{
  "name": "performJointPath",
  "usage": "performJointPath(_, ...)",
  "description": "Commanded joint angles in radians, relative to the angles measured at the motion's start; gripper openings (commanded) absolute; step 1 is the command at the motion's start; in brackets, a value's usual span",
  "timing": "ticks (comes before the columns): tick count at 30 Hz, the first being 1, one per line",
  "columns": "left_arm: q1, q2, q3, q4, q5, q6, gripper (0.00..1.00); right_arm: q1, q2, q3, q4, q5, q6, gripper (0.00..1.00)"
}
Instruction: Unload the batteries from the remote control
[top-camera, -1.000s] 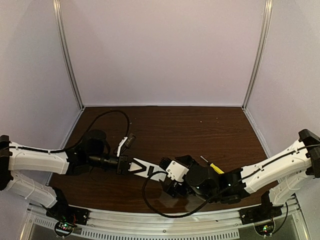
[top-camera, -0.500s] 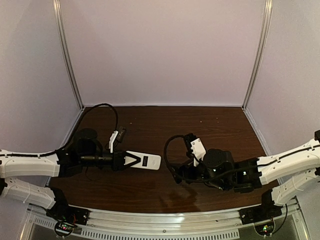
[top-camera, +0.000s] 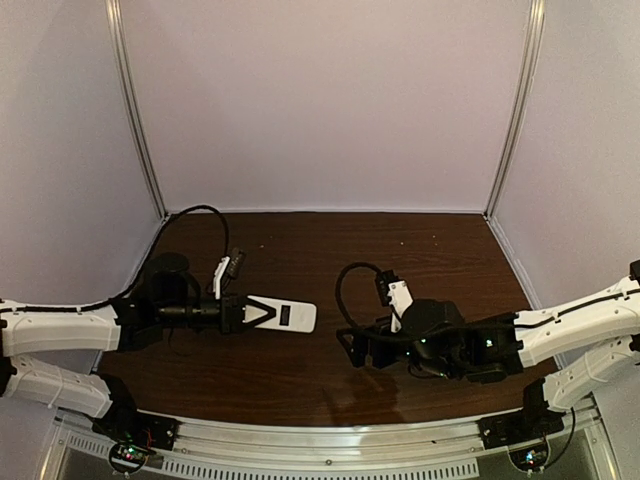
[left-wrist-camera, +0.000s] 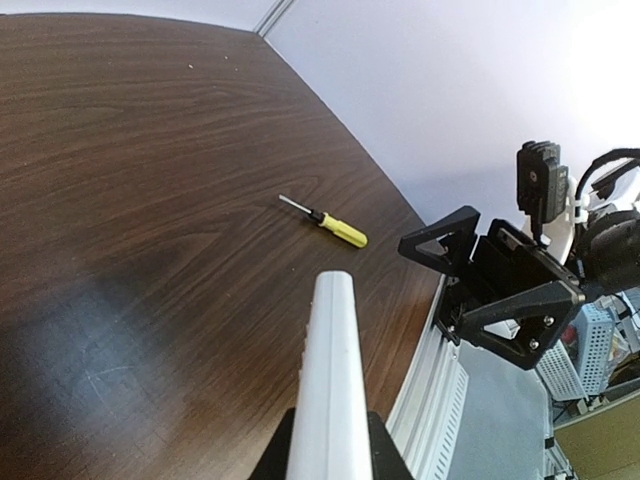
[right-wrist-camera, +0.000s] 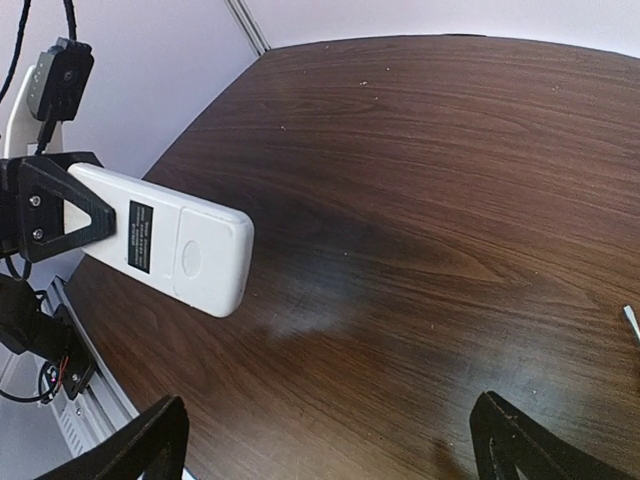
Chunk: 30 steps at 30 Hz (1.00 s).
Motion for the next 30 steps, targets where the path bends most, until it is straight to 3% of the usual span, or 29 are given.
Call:
performJointPath(1, 0.023, 0.035, -0.024, 0.129, 0.115, -0.040, 0.00, -0.004, 0.009, 0.024, -0.009, 0.009, 0.062, 1.00)
performJointPath(6, 0.035, 0.027, -0.034, 0.132, 0.140, -0.043, 0.00, -0.004, 0.027, 0.014, 0.039, -0.013, 0.050, 1.00)
performJointPath(13, 0.042, -0.001, -0.041, 0.148, 0.211, -0.055, 0.00, -0.004, 0.002, -0.055, 0.263, -0.165, -0.012, 1.00)
performJointPath(30, 0.042, 0.007, -0.042, 0.170, 0.236, -0.068, 0.00, -0.040, 0.052, -0.037, 0.380, -0.311, -0.006, 0.97)
